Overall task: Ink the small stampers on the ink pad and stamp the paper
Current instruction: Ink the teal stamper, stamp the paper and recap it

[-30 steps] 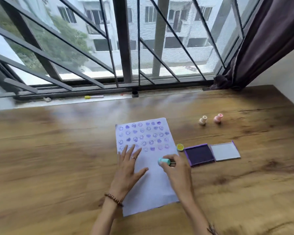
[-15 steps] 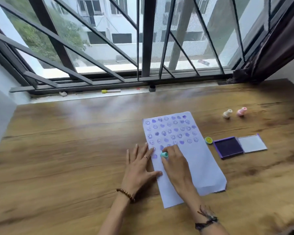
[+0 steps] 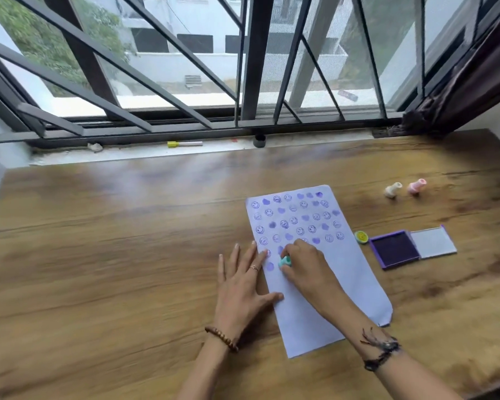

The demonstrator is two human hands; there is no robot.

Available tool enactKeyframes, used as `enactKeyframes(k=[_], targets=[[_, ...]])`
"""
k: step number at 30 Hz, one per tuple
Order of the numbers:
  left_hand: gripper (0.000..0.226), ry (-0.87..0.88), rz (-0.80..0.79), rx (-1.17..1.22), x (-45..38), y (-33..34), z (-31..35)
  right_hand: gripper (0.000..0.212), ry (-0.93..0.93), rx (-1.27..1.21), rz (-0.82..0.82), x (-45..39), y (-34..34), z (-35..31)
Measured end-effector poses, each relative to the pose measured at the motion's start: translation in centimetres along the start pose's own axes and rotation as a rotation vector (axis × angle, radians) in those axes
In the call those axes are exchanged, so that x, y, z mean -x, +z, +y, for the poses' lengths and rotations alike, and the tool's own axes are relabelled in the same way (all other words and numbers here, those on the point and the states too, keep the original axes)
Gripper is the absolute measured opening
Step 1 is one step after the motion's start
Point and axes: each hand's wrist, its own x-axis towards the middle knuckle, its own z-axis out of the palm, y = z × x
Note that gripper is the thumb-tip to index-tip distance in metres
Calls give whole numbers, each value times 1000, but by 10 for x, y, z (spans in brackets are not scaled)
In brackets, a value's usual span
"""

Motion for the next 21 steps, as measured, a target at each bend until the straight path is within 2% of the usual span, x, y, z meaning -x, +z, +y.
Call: enactKeyframes(k=[2, 4, 6, 9, 10, 12, 14, 17, 21], targets=[[87, -5, -4, 1, 1, -1, 1, 14, -3, -21, -4, -1, -2, 0], [88, -2, -11, 6, 2, -3, 1, 15, 51, -162, -10, -2, -8, 5], [91, 2, -28, 26, 2, -5, 3, 13, 204, -548, -4, 0, -17, 17], [89, -26, 0, 67, 1, -8, 5, 7, 464, -1387, 32, 13, -32, 41], [85, -30, 29, 81, 0, -9, 7, 8, 511, -1572, 35, 17, -36, 51], [73, -3, 82, 86, -4, -9, 17, 25, 572, -1837, 14, 24, -45, 72], [61, 57, 109, 94, -13, -7, 38, 28, 650, -2004, 29, 29, -55, 93], [44, 161, 83, 199, -33, 2, 84, 23, 728, -2111, 61, 34, -67, 121], [36, 281, -29, 108, -71, 26, 146, 43, 716, -2149, 174, 35, -78, 159]])
